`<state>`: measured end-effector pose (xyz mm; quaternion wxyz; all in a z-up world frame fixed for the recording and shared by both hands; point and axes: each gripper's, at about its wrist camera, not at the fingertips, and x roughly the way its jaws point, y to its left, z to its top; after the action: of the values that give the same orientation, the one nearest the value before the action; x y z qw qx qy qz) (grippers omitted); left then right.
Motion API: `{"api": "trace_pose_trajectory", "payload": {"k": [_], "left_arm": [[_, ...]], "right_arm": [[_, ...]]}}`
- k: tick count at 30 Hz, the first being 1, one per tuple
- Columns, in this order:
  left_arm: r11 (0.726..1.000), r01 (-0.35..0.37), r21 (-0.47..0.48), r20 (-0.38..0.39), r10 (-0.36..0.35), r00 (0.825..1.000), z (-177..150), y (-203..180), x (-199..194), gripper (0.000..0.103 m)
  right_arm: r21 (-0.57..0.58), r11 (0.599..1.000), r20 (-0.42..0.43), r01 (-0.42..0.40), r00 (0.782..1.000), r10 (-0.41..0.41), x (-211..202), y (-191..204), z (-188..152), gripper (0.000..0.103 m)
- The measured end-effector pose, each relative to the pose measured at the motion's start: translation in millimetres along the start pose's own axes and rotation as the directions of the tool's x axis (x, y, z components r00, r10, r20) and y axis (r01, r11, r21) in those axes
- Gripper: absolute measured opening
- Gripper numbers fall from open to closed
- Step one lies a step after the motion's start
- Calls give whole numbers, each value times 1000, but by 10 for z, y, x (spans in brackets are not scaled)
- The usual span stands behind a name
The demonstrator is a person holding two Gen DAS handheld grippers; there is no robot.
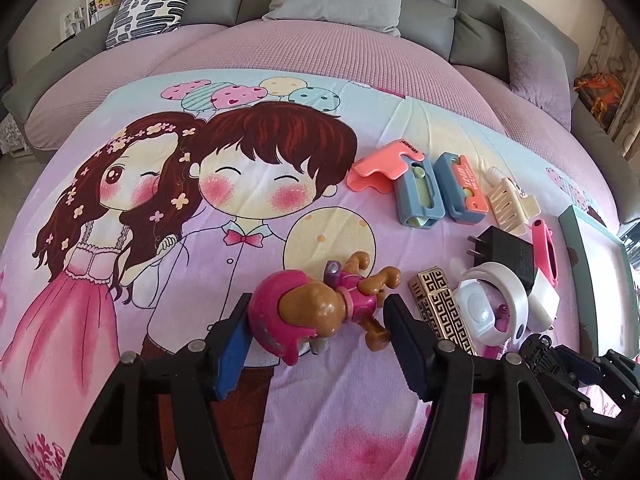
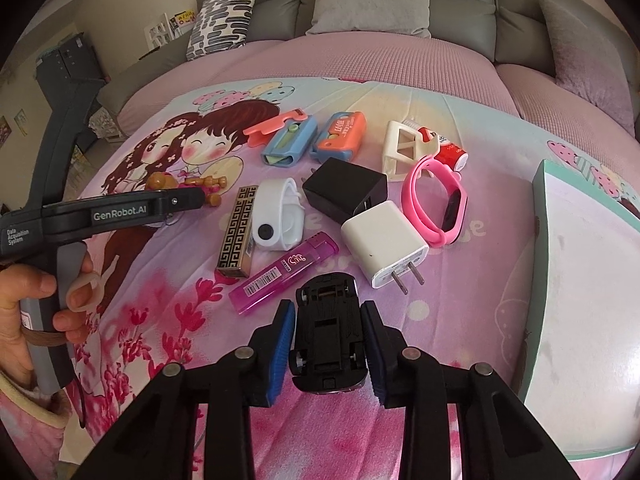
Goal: Organize rigid objects
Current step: 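Carry the toy dog and toy car over the teal tray with both tools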
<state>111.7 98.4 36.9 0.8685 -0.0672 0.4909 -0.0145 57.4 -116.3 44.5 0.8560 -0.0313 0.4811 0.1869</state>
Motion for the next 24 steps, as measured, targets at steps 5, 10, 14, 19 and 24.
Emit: {"api": "trace_pose_trajectory", "payload": {"k": [5, 10, 14, 19, 24], "left_arm": [[1000, 14, -3, 52, -14, 999, 48, -46, -268, 66], [1000, 26, 14, 104, -27, 994, 137, -163, -504, 66], [998, 43, 41, 157, -49, 986, 239, -343, -715, 66], [992, 81, 100, 208, -101, 973, 383, -739, -927, 66], [980, 117, 162, 214, -150, 965, 500, -1237, -963, 66]], "right_arm": [[13, 1000, 32, 1, 999, -1, -169, -23, 9, 36], [53, 998, 104, 12, 994, -18, -437, -127, 71, 36], [104, 994, 171, 43, 983, -60, -691, -290, 137, 36], [184, 976, 240, 118, 957, -162, -1024, -590, 208, 36], [260, 940, 284, 219, 913, -291, -1300, -936, 231, 36]]}}
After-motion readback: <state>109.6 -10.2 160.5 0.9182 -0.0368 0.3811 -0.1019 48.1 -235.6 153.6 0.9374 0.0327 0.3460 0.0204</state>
